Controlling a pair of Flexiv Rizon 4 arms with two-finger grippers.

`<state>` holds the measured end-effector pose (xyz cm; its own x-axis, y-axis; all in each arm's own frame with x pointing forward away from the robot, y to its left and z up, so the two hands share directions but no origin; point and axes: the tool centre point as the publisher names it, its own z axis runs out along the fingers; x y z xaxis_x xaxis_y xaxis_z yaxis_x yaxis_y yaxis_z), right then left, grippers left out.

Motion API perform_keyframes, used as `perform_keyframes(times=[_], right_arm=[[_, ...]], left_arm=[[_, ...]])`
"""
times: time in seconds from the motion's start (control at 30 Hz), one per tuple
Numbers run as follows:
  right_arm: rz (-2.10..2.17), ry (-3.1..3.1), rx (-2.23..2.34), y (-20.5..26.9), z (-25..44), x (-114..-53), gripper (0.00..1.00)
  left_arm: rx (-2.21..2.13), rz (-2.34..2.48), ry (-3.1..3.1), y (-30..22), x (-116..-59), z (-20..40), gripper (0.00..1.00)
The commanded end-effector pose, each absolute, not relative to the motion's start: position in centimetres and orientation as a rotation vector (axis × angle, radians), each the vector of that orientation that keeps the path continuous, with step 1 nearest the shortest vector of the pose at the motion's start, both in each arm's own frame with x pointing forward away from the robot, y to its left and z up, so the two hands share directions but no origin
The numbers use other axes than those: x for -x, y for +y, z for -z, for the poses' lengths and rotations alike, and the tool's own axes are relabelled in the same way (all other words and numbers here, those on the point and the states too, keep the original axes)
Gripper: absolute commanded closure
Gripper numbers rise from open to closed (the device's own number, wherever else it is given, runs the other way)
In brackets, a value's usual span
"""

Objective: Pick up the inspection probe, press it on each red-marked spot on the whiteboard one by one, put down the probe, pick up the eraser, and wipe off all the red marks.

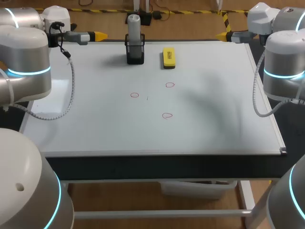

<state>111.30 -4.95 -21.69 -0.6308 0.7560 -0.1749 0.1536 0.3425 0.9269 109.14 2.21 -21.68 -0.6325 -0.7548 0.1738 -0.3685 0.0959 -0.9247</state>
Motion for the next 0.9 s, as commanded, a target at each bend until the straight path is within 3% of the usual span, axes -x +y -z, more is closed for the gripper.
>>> perform_keyframes(times=[0.03, 0.9], right_arm=[[-1.291, 2.010, -0.792, -4.95, 21.66, -111.36, 0.00], [-1.291, 2.010, -0.792, -4.95, 21.66, -111.36, 0.00]], left_arm=[[1.105, 1.551, 2.033, 2.22, -109.15, 21.75, 0.00], [1.004, 1.710, 2.058, 1.38, -110.14, 22.71, 0.00]])
